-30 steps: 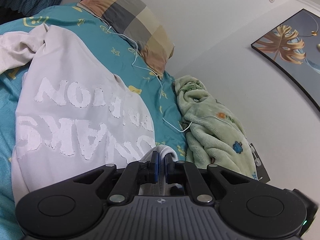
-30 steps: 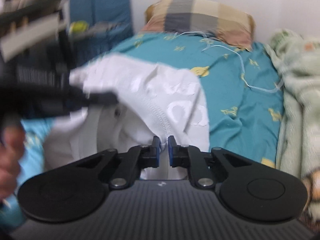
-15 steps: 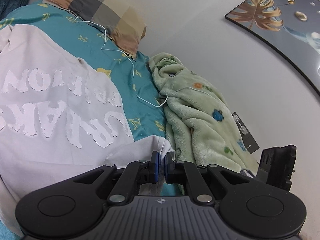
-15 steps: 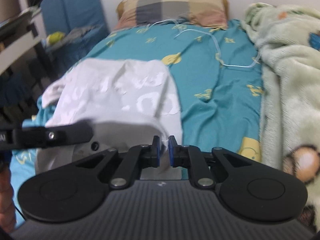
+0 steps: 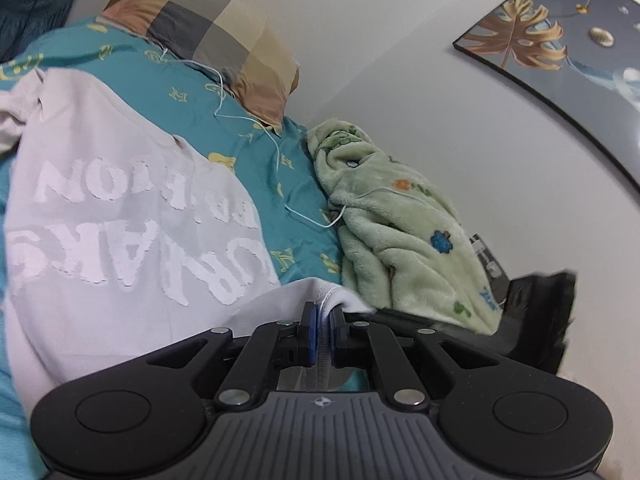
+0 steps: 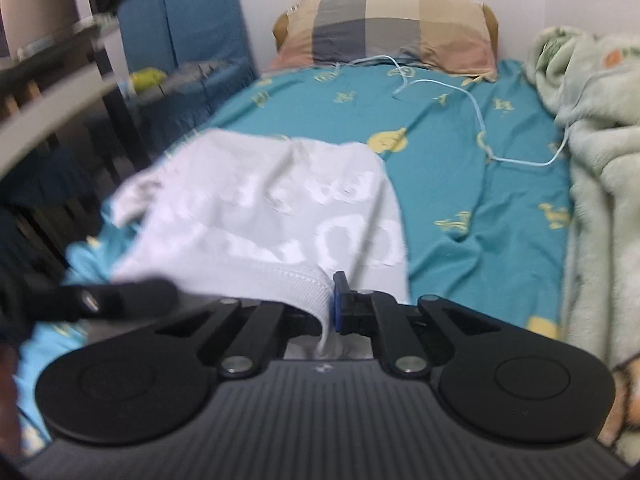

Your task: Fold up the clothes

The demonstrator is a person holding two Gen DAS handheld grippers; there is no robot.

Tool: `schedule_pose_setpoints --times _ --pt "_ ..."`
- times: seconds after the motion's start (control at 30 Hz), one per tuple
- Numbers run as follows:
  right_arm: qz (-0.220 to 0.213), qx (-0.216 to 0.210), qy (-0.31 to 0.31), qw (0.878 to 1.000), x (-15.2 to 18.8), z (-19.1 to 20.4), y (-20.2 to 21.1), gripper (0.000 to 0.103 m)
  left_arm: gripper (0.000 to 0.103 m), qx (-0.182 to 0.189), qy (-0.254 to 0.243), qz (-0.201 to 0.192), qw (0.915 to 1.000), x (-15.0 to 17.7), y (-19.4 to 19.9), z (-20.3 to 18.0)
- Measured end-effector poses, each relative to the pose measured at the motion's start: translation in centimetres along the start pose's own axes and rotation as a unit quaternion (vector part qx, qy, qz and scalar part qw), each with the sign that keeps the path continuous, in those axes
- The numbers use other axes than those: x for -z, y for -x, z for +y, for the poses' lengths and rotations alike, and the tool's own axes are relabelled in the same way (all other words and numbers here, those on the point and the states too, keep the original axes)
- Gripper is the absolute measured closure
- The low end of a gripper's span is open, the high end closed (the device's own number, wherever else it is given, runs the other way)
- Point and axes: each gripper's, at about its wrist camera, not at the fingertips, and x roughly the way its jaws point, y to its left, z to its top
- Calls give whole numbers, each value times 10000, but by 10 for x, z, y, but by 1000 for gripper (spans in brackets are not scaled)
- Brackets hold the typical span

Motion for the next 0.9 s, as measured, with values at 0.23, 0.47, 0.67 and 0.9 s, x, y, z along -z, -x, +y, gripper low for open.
schedule_pose_setpoints --times 0.23,0.47,0.67,0.9 --pt "-246 -836 -737 9935 -10 -10 35 96 47 -911 -1129 -128 9893 25 17 -46" --pt "-405 -983 -899 9903 -10 -20 58 96 31 -2044 -1175 -657 9696 64 7 -94" --pt "-529 -1037 -1024 9879 -9 -30 76 96 26 -2848 -1130 -1111 9454 96 -21 -123" --pt "-590 -1130 -1172 9849 -6 -39 84 96 21 -3411 -44 -1602 9263 99 -38 -122"
